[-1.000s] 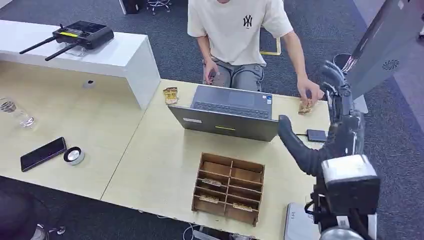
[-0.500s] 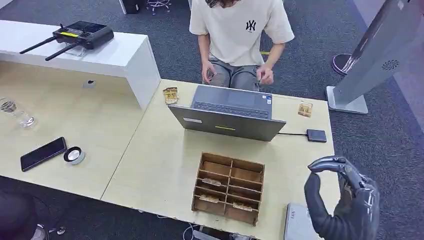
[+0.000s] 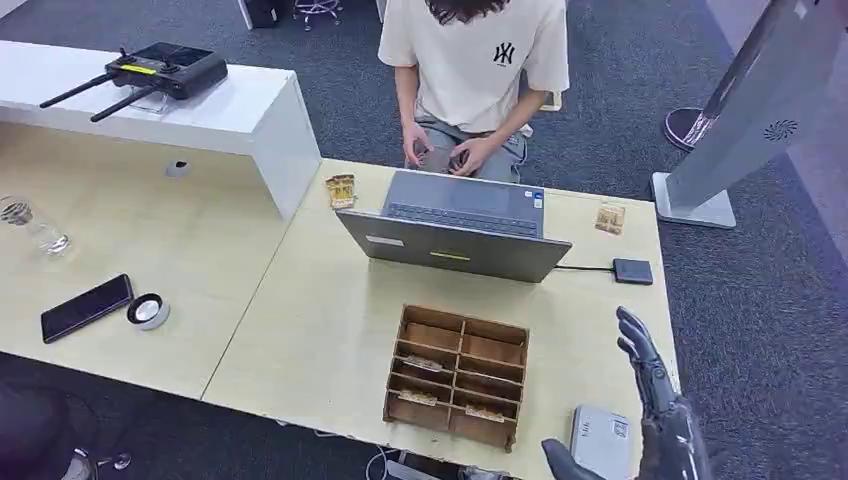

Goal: Pass the card to the sensor for recognition and then transmit it.

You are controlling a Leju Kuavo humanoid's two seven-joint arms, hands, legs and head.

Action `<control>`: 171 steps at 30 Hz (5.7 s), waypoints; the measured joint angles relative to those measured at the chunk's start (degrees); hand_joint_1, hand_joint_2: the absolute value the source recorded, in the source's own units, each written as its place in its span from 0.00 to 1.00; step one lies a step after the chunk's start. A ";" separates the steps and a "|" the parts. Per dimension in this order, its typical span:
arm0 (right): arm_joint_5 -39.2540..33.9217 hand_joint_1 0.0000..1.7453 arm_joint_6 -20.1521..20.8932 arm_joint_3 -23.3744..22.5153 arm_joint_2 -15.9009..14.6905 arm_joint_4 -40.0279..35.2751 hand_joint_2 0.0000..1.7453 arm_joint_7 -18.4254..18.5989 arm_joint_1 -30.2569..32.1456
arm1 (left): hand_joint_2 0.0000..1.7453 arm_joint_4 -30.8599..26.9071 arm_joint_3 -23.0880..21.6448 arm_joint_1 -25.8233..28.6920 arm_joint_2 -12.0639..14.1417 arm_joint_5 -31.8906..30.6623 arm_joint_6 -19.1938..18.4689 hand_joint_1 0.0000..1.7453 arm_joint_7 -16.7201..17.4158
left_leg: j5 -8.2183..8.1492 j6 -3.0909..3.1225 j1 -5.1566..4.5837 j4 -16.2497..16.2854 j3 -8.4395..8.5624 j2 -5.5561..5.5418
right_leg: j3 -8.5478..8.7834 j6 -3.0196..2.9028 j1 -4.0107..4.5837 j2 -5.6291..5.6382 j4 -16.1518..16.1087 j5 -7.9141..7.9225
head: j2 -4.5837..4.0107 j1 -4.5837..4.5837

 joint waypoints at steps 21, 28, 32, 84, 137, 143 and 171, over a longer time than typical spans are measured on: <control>39.01 0.44 -4.20 9.75 -6.60 2.36 1.00 13.83 -1.30 | 1.00 -0.20 2.14 -0.02 -0.42 -3.87 -0.53 0.00 0.59 | 0.00 0.00 0.00 0.00 0.00 0.01 | 0.00 0.00 0.00 0.00 0.00 0.00 | 0.00 -0.02; 41.40 0.16 -2.28 11.08 -6.73 3.78 1.00 15.86 -2.62 | 1.00 -0.22 2.27 -0.01 -0.42 -4.17 -0.42 0.00 0.59 | 0.00 0.00 0.00 0.00 0.00 0.01 | 0.00 0.00 0.00 0.00 0.00 0.00 | 0.00 0.00; 41.00 0.04 -1.14 11.25 -6.73 4.55 1.00 16.79 -3.12 | 1.00 -0.37 2.47 0.04 -0.42 -4.24 -0.35 0.00 0.66 | 0.00 0.00 0.00 0.00 -0.01 0.01 | 0.00 0.00 0.00 0.00 0.00 0.00 | 0.00 0.00; 48.48 0.00 5.11 12.04 -4.28 7.85 1.00 18.32 -6.66 | 1.00 -1.62 3.65 0.26 -0.79 -4.59 -0.26 0.00 0.88 | 0.01 0.00 0.00 0.00 -0.01 0.00 | 0.01 0.00 0.00 -0.01 0.00 0.00 | 0.00 0.00; 51.58 0.38 13.95 14.03 -1.94 14.60 1.00 21.90 -13.14 | 1.00 -1.57 -1.60 -1.21 0.31 2.84 1.75 0.00 2.10 | 0.03 0.02 0.00 0.00 -0.01 0.00 | 0.01 0.00 0.00 -0.01 0.01 0.01 | 0.00 -0.02; 51.58 0.48 15.15 14.36 -1.94 15.47 1.00 22.45 -14.16 | 1.00 -1.57 -3.00 -1.23 0.68 3.96 1.77 0.00 2.89 | 0.03 0.02 0.00 0.00 0.00 0.00 | 0.01 0.00 0.00 -0.01 0.01 0.01 | 0.00 -0.02; 53.16 0.46 12.00 15.21 4.26 26.93 1.00 22.78 -15.40 | 1.00 -1.57 -8.68 -1.03 2.54 8.50 1.51 0.00 5.66 | 0.03 0.01 0.01 -0.01 -0.01 0.00 | 0.01 -0.01 0.01 -0.01 0.02 0.01 | 0.00 -0.02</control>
